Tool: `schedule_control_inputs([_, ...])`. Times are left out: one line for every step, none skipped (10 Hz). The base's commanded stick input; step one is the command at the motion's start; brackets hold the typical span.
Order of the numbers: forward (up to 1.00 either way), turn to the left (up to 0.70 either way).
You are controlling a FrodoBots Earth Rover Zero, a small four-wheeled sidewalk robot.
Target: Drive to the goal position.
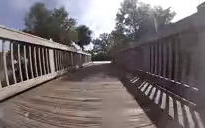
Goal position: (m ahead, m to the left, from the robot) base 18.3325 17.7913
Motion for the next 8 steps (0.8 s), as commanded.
schedule_control_inputs([0.85, 0.00])
schedule_control_inputs([0.85, 0.00])
schedule_control_inputs([0.85, 0.00])
schedule_control_inputs([0.85, 0.00])
schedule_control_inputs([0.85, 0.00])
schedule_control_inputs([0.85, 0.00])
schedule_control_inputs([0.85, 0.00])
schedule_control_inputs([0.85, 0.00])
